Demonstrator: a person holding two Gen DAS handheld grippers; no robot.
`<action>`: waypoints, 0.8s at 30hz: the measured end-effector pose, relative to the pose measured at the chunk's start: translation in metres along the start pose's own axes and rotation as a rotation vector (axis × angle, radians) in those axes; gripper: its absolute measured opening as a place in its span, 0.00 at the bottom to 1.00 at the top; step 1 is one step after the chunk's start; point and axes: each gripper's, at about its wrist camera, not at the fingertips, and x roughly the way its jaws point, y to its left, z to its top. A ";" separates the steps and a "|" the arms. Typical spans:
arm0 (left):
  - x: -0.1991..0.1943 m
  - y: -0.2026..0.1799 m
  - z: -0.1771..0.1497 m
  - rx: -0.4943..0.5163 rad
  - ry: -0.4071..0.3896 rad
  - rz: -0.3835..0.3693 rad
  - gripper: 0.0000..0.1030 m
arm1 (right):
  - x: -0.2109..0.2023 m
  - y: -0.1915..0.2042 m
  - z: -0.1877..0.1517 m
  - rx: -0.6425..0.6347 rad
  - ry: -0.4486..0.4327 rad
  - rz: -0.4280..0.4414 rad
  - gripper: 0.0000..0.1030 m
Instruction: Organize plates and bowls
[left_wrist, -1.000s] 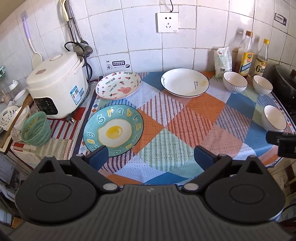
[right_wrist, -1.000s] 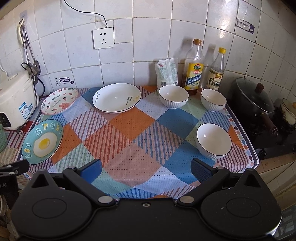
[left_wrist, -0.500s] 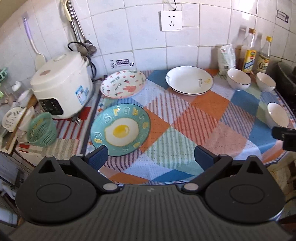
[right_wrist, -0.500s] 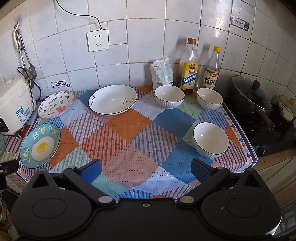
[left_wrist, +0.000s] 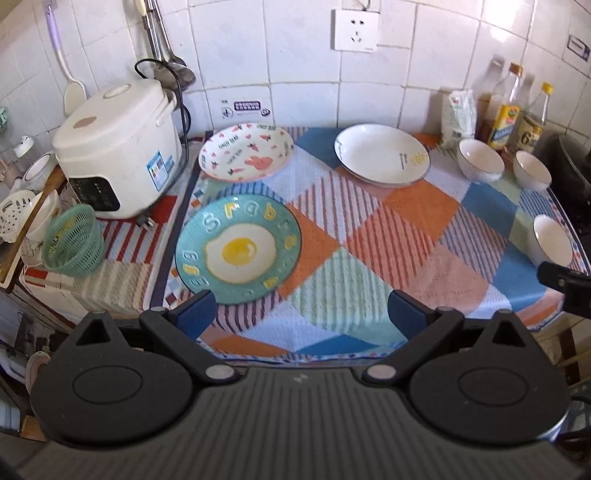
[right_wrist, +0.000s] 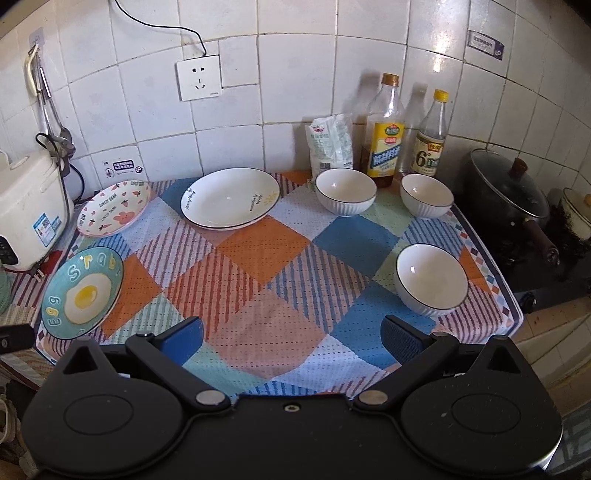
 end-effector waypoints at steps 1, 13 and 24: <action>0.000 0.002 0.004 -0.006 -0.008 0.001 0.98 | 0.000 -0.002 0.002 0.007 -0.014 0.012 1.00; 0.038 0.004 0.069 0.018 -0.058 -0.005 0.97 | 0.033 -0.002 0.021 -0.013 -0.404 0.130 1.00; 0.146 -0.014 0.119 -0.026 -0.069 -0.064 0.97 | 0.162 -0.018 0.073 0.008 -0.295 0.257 0.99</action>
